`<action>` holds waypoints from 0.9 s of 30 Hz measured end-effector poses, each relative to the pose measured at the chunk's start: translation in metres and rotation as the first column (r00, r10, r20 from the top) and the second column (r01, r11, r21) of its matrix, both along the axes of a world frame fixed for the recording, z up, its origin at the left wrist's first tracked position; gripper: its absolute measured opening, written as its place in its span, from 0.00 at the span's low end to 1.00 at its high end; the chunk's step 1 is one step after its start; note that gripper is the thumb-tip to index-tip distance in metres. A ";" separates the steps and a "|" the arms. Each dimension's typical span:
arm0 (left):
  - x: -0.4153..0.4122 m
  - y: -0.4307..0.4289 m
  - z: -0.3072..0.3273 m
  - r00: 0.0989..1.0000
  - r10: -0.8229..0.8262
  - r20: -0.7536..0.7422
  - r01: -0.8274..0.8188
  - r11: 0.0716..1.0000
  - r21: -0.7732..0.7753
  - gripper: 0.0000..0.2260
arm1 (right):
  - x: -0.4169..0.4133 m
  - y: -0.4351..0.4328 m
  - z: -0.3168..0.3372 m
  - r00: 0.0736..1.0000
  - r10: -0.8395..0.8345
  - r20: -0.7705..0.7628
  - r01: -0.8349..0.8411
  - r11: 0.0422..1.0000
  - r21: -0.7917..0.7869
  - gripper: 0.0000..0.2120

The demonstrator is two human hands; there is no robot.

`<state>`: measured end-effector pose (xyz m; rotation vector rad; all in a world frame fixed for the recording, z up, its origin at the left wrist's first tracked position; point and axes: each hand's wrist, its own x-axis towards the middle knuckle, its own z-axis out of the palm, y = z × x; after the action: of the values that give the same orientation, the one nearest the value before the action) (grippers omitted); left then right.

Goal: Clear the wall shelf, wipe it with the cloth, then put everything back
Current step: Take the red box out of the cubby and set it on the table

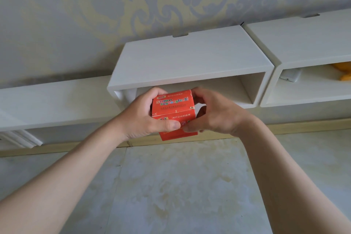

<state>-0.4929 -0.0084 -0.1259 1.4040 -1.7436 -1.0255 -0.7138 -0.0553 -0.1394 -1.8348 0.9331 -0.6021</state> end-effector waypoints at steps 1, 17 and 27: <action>0.003 0.003 0.002 1.000 0.005 0.008 -0.005 1.000 -0.001 0.31 | 0.003 0.002 0.001 1.000 0.005 -0.004 -0.005 1.000 -0.006 0.30; 0.041 0.111 0.205 0.993 0.018 0.113 -0.037 0.984 0.173 0.31 | 0.050 0.118 0.196 0.984 -0.050 -0.170 0.068 0.993 0.101 0.29; 0.054 0.196 0.416 0.980 0.040 0.197 -0.071 0.986 0.154 0.30 | 0.075 0.200 0.424 0.931 -0.053 -0.362 0.110 0.984 0.138 0.27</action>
<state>-0.4391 0.1880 0.2896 1.6935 -1.7793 -1.0476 -0.6388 0.1446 0.2847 -1.8012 1.2658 -0.2360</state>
